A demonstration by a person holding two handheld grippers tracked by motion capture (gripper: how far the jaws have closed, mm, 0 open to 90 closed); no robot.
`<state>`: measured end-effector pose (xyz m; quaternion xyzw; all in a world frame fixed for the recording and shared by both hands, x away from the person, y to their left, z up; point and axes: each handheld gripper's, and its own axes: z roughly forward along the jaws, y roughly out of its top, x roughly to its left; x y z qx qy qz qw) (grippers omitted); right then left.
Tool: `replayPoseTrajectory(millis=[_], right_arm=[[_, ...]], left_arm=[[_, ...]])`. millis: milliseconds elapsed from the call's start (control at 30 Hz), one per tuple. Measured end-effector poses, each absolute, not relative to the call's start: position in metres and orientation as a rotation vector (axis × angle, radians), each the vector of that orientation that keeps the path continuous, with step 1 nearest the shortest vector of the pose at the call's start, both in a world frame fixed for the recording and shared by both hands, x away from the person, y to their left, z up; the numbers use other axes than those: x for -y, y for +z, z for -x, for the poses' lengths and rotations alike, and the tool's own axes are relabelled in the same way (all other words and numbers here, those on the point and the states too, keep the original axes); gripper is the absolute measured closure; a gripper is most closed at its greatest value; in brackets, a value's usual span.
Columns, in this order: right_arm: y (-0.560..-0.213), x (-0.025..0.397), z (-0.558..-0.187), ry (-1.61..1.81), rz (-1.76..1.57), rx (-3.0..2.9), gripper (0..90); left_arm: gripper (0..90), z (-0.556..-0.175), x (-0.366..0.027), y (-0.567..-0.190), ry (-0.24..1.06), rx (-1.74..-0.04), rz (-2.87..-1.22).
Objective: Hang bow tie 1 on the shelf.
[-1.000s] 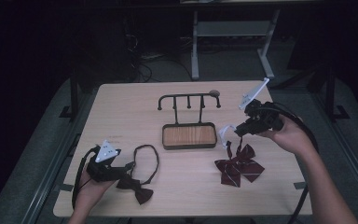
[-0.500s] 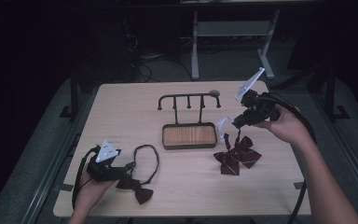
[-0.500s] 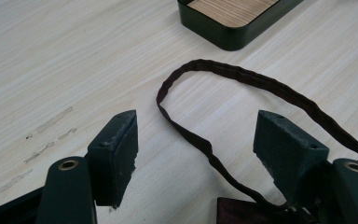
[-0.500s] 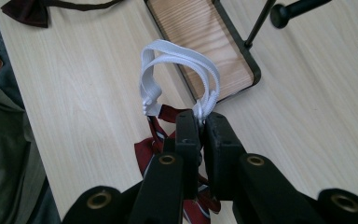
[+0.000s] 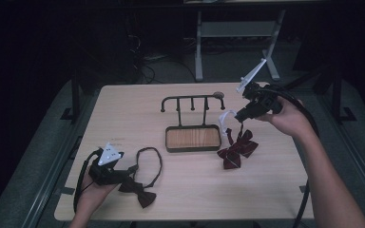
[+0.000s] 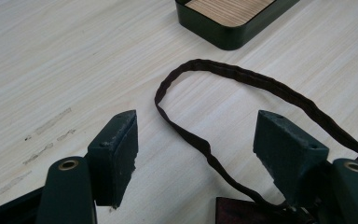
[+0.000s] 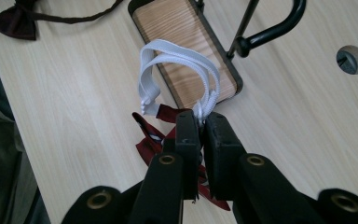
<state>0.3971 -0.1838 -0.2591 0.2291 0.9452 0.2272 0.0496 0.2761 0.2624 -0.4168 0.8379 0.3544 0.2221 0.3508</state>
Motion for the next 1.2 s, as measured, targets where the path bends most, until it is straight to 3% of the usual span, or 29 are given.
replayPoseTrajectory(millis=[1200], right_arm=[[-0.252, 0.176, -0.447, 0.661, -0.86, -2.847, 84.4]], left_arm=[[31.3, -0.275, -0.262, -0.416, 0.569, -0.922, -2.152]])
